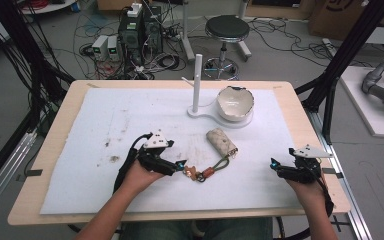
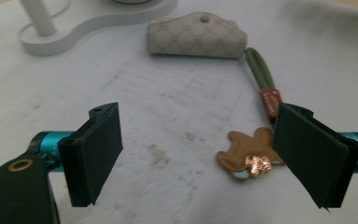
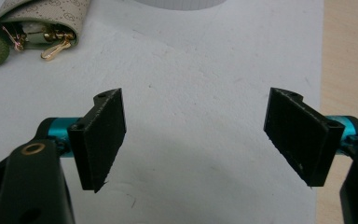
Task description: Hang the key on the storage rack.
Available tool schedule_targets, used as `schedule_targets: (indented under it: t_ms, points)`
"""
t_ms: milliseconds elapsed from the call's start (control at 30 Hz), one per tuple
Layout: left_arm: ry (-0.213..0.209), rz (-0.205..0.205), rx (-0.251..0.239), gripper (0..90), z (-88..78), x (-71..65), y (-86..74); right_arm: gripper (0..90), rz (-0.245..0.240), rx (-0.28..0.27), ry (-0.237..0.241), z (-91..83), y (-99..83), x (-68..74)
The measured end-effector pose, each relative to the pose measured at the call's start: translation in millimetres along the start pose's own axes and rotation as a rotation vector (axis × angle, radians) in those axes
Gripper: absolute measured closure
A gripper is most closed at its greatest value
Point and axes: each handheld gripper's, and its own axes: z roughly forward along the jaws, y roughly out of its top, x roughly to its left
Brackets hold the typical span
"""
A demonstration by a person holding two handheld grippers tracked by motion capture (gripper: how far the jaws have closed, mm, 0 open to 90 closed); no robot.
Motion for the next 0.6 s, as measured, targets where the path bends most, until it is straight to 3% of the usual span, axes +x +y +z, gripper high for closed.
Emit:
schedule_targets:
  t_ms: [200,400,600]
  points:
    - [-0.024,0.02,0.016,16.1,19.6,-19.1,7.1,21.1,-0.002,-0.003,0.005,1.2,0.6,0.7]
    - [-0.041,0.063,0.073,16.1,39.4,-34.6,8.2,21.1,-0.008,-0.006,0.008,4.2,2.7,1.0]
    - [-0.059,0.083,0.096,17.0,53.9,-46.8,8.4,21.2,-0.01,-0.004,0.012,4.7,3.0,2.2]
